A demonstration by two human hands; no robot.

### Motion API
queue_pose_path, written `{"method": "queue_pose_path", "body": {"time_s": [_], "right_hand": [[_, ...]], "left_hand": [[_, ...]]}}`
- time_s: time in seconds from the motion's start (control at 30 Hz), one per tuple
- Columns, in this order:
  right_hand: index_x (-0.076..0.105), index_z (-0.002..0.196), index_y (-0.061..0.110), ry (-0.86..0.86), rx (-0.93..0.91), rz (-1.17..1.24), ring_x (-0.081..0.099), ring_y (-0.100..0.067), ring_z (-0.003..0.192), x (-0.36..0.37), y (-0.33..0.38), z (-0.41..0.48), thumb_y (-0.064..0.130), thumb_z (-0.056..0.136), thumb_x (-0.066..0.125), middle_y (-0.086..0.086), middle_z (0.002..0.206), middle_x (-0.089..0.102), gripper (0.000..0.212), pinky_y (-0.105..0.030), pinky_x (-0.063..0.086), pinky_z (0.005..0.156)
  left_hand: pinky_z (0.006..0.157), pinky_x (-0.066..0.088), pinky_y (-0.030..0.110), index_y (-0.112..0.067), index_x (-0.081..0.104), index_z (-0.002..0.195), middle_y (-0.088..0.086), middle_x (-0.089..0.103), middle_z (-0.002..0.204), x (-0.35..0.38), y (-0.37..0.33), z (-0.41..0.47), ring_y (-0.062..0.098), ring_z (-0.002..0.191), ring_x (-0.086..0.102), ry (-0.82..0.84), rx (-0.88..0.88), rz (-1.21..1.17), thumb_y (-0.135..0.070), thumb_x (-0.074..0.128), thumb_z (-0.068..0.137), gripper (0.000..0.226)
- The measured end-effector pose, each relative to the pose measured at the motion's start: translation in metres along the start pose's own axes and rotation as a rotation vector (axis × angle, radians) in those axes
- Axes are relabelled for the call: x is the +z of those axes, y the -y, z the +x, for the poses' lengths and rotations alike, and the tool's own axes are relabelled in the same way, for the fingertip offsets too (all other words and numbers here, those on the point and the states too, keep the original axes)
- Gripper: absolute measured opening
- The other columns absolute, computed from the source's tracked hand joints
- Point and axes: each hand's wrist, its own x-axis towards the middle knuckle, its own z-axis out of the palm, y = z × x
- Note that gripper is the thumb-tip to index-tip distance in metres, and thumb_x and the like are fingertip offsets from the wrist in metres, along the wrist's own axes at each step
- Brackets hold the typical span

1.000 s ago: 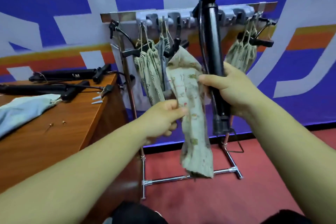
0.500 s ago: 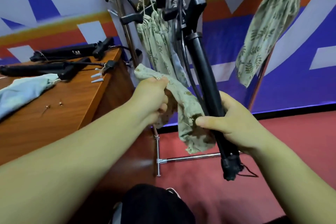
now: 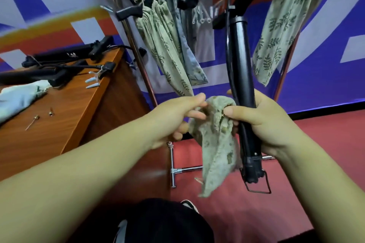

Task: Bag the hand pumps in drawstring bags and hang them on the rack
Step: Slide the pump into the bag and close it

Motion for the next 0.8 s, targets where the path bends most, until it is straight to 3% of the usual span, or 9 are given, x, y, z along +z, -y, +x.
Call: {"method": "queue_pose_path", "body": {"time_s": [0.2,0.27,0.3,0.37,0.43,0.47,0.53,0.63,0.8], "right_hand": [[0.053,0.117,0.001,-0.001,0.032,0.059,0.052,-0.015,0.047,-0.006,-0.001,0.003,-0.004,0.087,0.062,-0.002,0.054,0.052,0.032,-0.026,0.049,0.048],[0.054,0.115,0.005,0.009,0.038,0.078,0.052,-0.013,0.048,-0.006,-0.001,0.005,-0.004,0.087,0.062,-0.002,0.055,0.054,0.031,-0.023,0.048,0.048],[0.054,0.114,0.008,0.02,0.04,0.095,0.052,-0.013,0.048,-0.006,-0.001,0.006,-0.004,0.086,0.063,-0.002,0.056,0.054,0.032,-0.023,0.048,0.047],[0.055,0.111,0.011,0.033,0.05,0.104,0.053,-0.014,0.049,-0.007,-0.002,0.007,-0.001,0.082,0.066,-0.004,0.057,0.052,0.033,-0.024,0.048,0.048],[0.057,0.105,0.009,0.039,0.059,0.078,0.052,-0.015,0.05,-0.008,-0.003,0.008,0.0,0.082,0.068,-0.005,0.059,0.052,0.027,-0.025,0.048,0.049],[0.059,0.104,0.008,0.035,0.059,0.06,0.052,-0.015,0.051,-0.01,-0.004,0.009,-0.001,0.082,0.069,-0.005,0.061,0.052,0.026,-0.026,0.048,0.049],[0.062,0.106,0.01,0.029,0.053,0.016,0.053,-0.013,0.052,-0.015,-0.004,0.01,-0.002,0.077,0.075,-0.004,0.065,0.055,0.034,-0.026,0.048,0.05],[0.058,0.112,-0.001,0.03,0.041,-0.124,0.053,-0.013,0.052,-0.023,-0.002,0.01,-0.006,0.075,0.077,-0.002,0.063,0.058,0.042,-0.025,0.047,0.05],[0.056,0.084,0.009,0.017,0.018,-0.345,0.054,-0.014,0.052,-0.031,-0.001,0.01,-0.005,0.077,0.077,0.002,0.057,0.056,0.026,-0.021,0.047,0.051]], "left_hand": [[0.046,0.035,0.018,-0.021,0.072,0.112,0.006,0.072,0.089,0.012,0.009,-0.004,0.007,0.046,0.045,0.225,0.214,0.197,-0.041,0.073,0.079,0.038],[0.075,0.056,0.025,-0.015,0.071,0.112,0.009,0.077,0.099,0.015,0.013,-0.001,0.016,0.077,0.073,0.202,0.227,0.194,-0.036,0.081,0.074,0.044],[0.093,0.057,0.039,-0.013,0.072,0.11,0.014,0.077,0.104,0.016,0.015,0.0,0.028,0.097,0.075,0.175,0.225,0.199,-0.037,0.083,0.07,0.048],[0.106,0.048,0.055,-0.012,0.073,0.101,0.022,0.074,0.108,0.017,0.018,0.001,0.038,0.109,0.07,0.126,0.248,0.229,-0.04,0.083,0.069,0.044],[0.097,0.056,0.047,-0.014,0.073,0.089,0.014,0.077,0.097,0.015,0.018,0.002,0.028,0.097,0.074,0.101,0.297,0.251,-0.03,0.079,0.081,0.02],[0.079,0.06,0.035,-0.015,0.07,0.085,0.003,0.075,0.08,0.014,0.016,0.001,0.02,0.077,0.073,0.097,0.308,0.252,-0.024,0.075,0.089,0.011],[0.045,0.034,0.023,-0.02,0.063,0.08,-0.008,0.049,0.054,0.012,0.011,-0.001,0.01,0.044,0.041,0.067,0.26,0.222,-0.02,0.065,0.097,0.018],[0.049,0.017,0.022,-0.018,0.055,0.083,-0.007,0.037,0.051,0.005,0.007,0.004,0.008,0.041,0.025,-0.038,0.188,0.15,-0.018,0.054,0.103,0.02],[0.054,0.03,0.03,-0.02,0.056,0.084,0.0,0.049,0.057,-0.002,0.006,0.013,0.017,0.05,0.038,-0.115,0.347,0.326,-0.032,0.062,0.094,0.016]]}}
